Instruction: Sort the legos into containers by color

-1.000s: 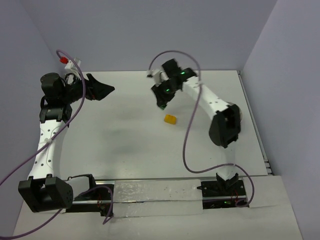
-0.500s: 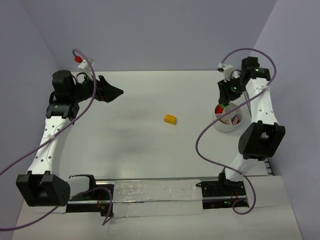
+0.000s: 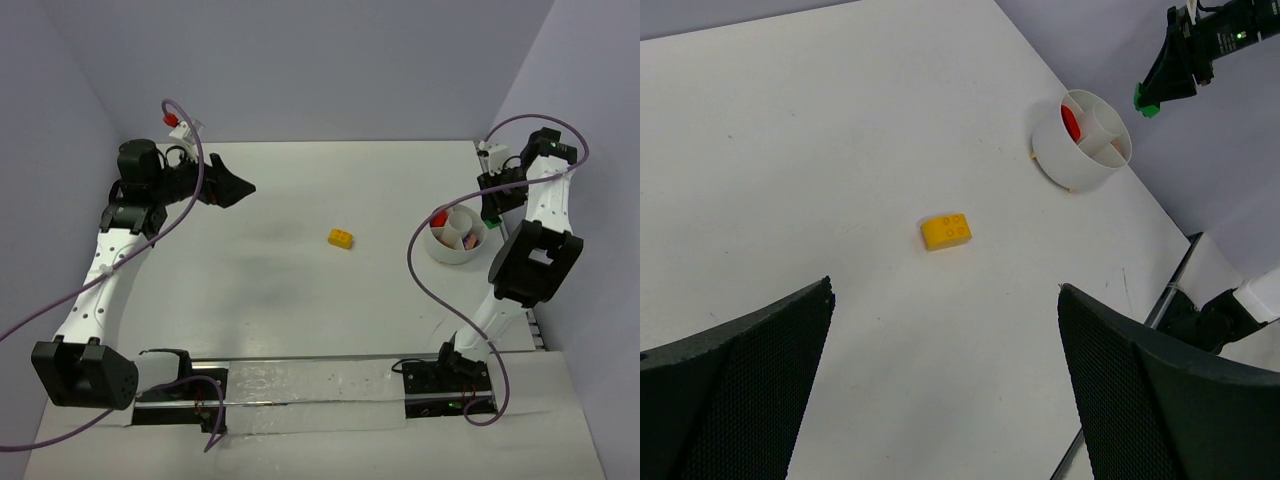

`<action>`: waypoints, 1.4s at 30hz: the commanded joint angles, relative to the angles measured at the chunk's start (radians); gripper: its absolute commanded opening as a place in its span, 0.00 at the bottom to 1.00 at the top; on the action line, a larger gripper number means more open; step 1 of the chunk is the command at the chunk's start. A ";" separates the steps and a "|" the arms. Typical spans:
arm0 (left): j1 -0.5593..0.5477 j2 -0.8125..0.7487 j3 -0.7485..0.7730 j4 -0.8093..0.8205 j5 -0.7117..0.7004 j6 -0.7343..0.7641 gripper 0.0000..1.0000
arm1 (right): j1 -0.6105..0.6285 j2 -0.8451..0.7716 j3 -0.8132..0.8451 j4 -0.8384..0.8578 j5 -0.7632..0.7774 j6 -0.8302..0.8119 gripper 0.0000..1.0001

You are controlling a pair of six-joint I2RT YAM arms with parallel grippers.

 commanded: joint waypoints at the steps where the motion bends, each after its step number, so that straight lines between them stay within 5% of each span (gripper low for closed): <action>1: -0.009 0.001 0.059 -0.017 -0.022 0.028 0.99 | 0.002 0.051 0.096 0.036 0.005 0.002 0.05; 33: -0.012 0.023 0.068 -0.022 -0.030 0.030 0.99 | 0.048 0.231 0.242 -0.077 -0.095 0.041 0.31; 42: -0.012 0.019 0.060 -0.019 -0.032 0.025 0.99 | 0.054 0.236 0.242 -0.086 -0.089 0.043 0.61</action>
